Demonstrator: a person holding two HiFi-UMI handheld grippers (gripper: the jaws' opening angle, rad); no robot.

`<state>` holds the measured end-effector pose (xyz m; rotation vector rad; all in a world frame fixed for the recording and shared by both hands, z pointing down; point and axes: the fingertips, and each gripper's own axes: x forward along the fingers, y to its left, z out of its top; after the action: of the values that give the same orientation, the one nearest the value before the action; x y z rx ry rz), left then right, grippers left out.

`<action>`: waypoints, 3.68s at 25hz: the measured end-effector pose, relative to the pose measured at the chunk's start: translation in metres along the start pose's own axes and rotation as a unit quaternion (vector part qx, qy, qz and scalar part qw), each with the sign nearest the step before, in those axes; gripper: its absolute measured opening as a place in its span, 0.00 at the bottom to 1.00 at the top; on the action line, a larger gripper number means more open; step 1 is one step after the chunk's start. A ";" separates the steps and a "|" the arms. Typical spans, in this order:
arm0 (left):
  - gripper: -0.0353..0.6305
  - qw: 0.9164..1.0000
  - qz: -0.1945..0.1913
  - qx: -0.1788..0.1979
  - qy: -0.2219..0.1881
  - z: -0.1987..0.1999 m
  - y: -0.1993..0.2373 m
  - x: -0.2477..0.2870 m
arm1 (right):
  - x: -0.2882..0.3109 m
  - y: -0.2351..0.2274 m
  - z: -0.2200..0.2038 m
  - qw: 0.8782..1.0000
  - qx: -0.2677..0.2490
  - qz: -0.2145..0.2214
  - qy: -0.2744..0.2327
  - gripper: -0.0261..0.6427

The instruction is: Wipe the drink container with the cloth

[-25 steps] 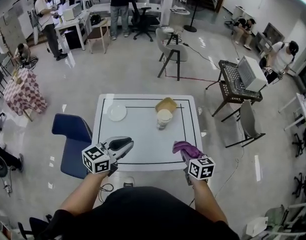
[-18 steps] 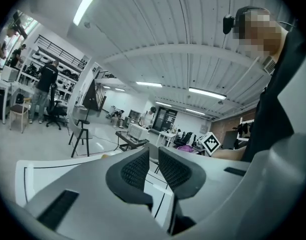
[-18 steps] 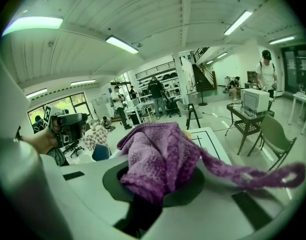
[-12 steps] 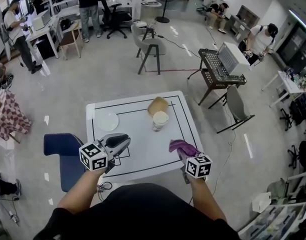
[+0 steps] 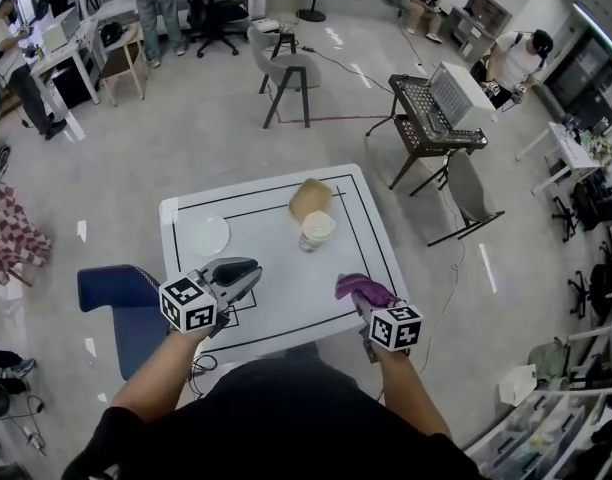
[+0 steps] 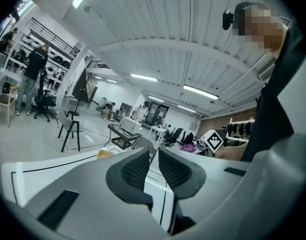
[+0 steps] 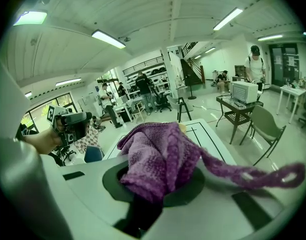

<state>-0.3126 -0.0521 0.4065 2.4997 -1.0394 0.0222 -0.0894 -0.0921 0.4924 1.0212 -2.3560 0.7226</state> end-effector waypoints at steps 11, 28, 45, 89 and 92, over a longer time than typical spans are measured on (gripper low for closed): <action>0.16 0.999 0.031 0.021 0.029 0.008 0.027 0.066 | 0.059 -0.054 0.051 0.999 -0.012 0.043 -0.002 0.16; 0.60 0.965 0.056 0.151 0.206 -0.078 0.128 0.233 | 0.174 -0.068 0.112 0.986 -0.042 0.159 0.034 0.16; 0.63 0.941 0.012 0.232 0.247 -0.107 0.145 0.293 | 0.239 -0.045 0.083 0.957 -0.105 0.230 0.138 0.16; 0.09 0.958 0.027 0.115 0.261 -0.099 0.128 0.309 | 0.196 -0.076 -0.061 0.977 -0.031 0.180 0.108 0.16; 0.09 0.960 0.032 0.111 0.254 -0.098 0.127 0.312 | 0.207 -0.066 -0.036 0.977 -0.033 0.194 0.080 0.16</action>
<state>-0.1605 -0.3030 0.5987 2.4452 -0.9308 0.7976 -0.1585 -0.2147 0.6615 0.4564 -2.4401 0.8241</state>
